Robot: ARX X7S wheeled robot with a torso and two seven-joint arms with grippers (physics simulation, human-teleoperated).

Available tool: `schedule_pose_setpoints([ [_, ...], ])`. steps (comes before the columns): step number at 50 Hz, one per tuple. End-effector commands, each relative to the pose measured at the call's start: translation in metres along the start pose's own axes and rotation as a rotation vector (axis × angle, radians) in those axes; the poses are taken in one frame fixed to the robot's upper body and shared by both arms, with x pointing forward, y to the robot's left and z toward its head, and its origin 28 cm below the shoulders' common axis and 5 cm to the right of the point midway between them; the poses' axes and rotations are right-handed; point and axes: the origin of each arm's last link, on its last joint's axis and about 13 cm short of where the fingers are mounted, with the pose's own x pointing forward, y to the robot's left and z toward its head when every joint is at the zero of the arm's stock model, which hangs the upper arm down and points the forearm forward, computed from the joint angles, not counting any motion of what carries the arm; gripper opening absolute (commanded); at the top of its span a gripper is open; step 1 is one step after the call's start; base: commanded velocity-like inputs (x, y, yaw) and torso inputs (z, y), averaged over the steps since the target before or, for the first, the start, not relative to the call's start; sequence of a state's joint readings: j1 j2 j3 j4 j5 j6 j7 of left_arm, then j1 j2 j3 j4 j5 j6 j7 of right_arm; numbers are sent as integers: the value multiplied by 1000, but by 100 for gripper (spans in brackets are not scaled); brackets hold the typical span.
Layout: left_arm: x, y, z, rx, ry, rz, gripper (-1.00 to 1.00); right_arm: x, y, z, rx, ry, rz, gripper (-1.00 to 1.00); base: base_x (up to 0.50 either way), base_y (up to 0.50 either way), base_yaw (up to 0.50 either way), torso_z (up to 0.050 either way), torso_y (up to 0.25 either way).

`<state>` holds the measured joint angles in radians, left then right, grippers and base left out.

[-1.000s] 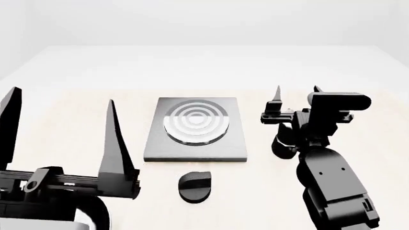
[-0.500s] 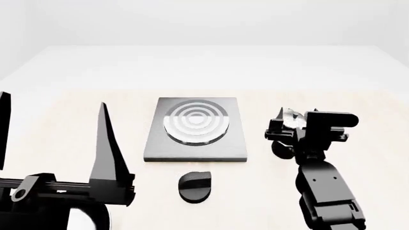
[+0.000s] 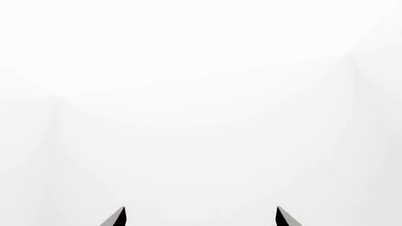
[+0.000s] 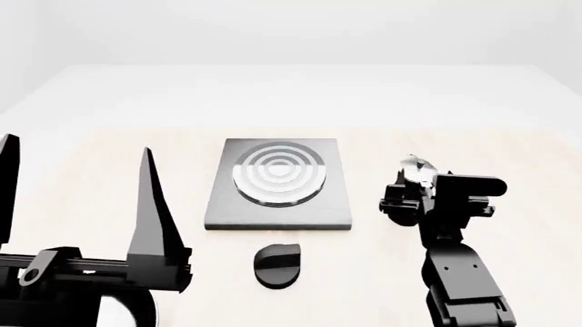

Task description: Turn on the stove and put the moka pot on it.

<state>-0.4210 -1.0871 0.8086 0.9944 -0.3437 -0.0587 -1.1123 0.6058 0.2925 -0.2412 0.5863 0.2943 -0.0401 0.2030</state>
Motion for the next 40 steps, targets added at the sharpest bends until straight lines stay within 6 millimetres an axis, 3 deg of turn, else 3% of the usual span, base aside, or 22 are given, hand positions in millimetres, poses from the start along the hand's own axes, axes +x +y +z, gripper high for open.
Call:
schedule_pose_setpoints([
  [1,-1,0,-2,-10,2,1,100,-3,-3,-4,-1,14,-7,100,0,0,0,0,0],
  [29,-2,-1,-4,-30,8,-1,100,-7,-4,-16,-1,36,-9,100,0,0,0,0,0],
  [38,-1,0,-4,-33,7,-1,100,-9,-4,-29,-2,49,-12,100,0,0,0,0,0],
  [40,-1,-1,-5,-35,8,-1,100,-10,-4,-23,-1,51,-10,100,0,0,0,0,0],
])
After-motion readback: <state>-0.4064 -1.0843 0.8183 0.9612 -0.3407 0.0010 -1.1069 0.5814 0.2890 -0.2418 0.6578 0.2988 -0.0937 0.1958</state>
